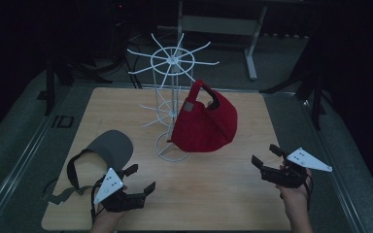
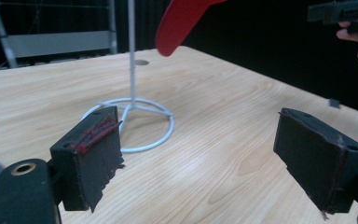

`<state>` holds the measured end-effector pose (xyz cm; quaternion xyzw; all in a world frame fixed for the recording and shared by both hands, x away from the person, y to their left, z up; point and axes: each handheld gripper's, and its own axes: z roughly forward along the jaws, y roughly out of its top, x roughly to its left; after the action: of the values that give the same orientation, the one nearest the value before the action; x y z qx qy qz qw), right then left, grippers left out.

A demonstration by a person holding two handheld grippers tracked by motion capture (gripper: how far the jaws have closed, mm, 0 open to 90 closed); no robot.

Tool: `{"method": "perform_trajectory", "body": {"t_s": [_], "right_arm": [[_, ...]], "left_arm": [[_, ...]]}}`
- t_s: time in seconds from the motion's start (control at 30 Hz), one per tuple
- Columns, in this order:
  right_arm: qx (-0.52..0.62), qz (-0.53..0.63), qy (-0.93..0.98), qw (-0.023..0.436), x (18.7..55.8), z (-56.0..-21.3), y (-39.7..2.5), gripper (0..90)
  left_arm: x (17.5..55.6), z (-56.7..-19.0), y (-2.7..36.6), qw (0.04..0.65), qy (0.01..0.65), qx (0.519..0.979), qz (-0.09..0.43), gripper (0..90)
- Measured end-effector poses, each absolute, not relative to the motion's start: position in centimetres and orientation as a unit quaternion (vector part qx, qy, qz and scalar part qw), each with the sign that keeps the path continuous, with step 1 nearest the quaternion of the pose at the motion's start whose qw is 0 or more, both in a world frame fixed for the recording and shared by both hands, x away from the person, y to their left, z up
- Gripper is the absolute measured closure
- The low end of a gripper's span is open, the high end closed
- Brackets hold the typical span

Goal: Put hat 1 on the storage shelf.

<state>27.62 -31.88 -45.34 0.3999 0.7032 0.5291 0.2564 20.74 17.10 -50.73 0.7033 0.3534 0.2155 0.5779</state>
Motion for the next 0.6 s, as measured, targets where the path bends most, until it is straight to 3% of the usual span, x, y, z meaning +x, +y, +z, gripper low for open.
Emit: {"method": "perform_trajectory", "body": {"t_s": [0.37,0.6], "right_arm": [[0.432,0.497,0.704,0.266,28.8,-51.4,-34.4,15.9],[0.443,0.495,0.695,0.273,28.5,-53.5,-35.2,16.2]], "left_arm": [[20.4,-51.5,18.4,0.567,0.370,0.702,0.223,15.4],[20.0,-52.1,20.0,0.561,0.385,0.698,0.222,15.4]]}}
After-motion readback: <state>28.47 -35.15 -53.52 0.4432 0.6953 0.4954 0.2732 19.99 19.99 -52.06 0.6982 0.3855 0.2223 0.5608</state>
